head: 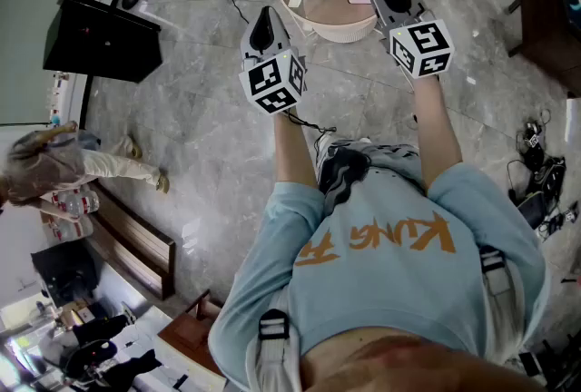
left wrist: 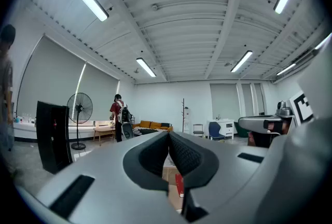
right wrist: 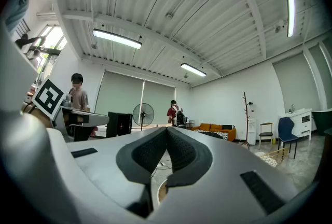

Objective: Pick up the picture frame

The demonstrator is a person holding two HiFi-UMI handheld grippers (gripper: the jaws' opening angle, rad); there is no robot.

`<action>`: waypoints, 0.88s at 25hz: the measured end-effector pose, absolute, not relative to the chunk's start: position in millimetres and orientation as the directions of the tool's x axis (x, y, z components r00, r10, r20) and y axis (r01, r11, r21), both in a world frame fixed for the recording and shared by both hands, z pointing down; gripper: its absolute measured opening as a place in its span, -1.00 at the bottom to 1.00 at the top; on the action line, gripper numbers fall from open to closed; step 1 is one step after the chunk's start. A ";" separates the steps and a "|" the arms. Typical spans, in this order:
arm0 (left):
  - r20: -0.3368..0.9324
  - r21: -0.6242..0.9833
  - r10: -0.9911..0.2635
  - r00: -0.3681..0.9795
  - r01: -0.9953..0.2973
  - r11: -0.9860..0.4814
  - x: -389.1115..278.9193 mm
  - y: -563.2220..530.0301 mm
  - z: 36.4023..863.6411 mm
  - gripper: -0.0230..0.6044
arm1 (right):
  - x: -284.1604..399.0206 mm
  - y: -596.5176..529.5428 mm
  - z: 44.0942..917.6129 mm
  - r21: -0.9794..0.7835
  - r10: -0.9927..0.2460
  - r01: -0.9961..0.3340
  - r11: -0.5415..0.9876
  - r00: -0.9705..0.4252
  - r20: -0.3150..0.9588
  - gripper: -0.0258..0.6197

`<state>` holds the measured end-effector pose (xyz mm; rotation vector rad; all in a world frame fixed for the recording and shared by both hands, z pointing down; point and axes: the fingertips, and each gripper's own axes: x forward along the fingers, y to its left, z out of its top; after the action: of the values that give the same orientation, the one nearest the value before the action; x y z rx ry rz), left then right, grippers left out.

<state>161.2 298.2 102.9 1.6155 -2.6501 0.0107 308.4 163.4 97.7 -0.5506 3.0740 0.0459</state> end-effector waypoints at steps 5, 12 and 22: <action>0.050 0.009 -0.893 -0.446 -0.894 0.447 158.4 293.6 105.6 -0.87 | 304.1 160.2 100.0 0.018 -0.347 -0.348 0.937 -0.938 -0.017 -0.92; 0.078 -0.014 -0.887 -0.454 -0.890 0.455 155.7 282.9 108.1 -0.87 | 310.2 140.5 99.6 -0.015 -0.378 -0.378 0.926 -0.925 -0.042 -0.92; 0.127 -0.065 -0.845 -0.519 -0.855 0.515 137.4 309.6 108.1 -0.87 | 293.6 146.2 96.5 -0.068 -0.331 -0.326 0.943 -0.941 -0.077 -0.92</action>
<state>137.4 309.6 108.1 1.4977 -2.6646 0.1832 293.6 146.2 96.5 -0.5096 3.0103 -0.0835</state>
